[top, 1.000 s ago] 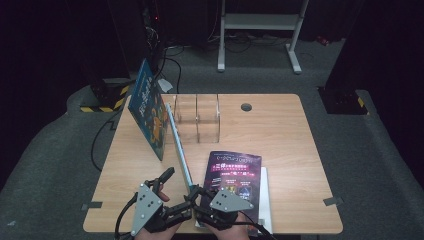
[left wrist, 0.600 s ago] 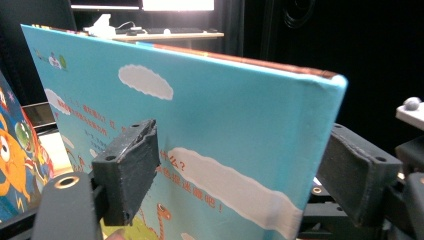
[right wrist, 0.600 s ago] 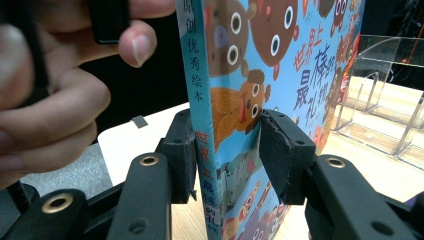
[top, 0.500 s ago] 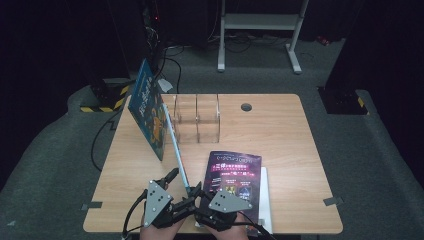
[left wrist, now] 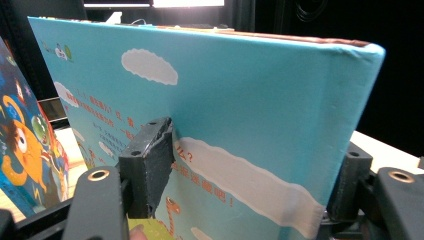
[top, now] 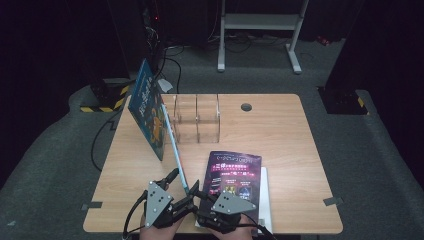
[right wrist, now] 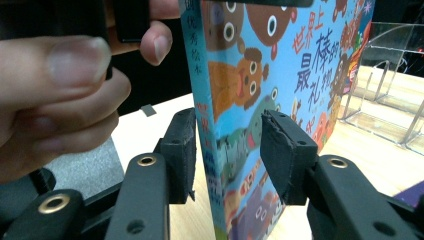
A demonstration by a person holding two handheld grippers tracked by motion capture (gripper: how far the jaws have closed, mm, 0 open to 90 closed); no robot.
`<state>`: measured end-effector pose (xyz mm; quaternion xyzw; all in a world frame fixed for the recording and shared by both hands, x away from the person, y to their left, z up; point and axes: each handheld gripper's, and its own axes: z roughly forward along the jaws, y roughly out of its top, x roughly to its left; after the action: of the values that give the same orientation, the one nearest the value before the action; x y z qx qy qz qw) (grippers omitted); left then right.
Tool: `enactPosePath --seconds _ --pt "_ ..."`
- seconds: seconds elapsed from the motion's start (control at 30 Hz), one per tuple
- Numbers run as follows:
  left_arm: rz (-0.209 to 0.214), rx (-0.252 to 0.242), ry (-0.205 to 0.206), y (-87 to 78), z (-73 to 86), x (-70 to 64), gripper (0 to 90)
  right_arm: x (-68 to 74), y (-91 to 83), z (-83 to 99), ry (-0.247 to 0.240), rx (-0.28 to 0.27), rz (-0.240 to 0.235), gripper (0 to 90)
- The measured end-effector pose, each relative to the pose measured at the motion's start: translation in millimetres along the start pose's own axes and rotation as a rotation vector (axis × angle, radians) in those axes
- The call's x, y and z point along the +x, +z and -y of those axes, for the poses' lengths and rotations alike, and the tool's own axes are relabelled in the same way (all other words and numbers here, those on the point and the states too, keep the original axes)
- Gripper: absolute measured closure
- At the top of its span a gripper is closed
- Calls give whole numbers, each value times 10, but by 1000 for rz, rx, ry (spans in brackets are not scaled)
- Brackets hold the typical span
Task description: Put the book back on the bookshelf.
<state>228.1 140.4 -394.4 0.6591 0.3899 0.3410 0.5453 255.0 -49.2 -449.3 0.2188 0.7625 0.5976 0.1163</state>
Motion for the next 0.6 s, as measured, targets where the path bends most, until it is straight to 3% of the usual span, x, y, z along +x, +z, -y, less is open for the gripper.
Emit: enactPosePath --seconds 0.17,0.4,0.6 --pt "2 2 4 -3 -1 6 325 -6 -131 10 8 5 -8 558" --pt "-2 5 7 -8 -7 5 328 -8 -424 50 -18 8 0 539" --pt "-7 5 17 -10 -14 -2 330 -257 -578 140 42 -21 69 535"
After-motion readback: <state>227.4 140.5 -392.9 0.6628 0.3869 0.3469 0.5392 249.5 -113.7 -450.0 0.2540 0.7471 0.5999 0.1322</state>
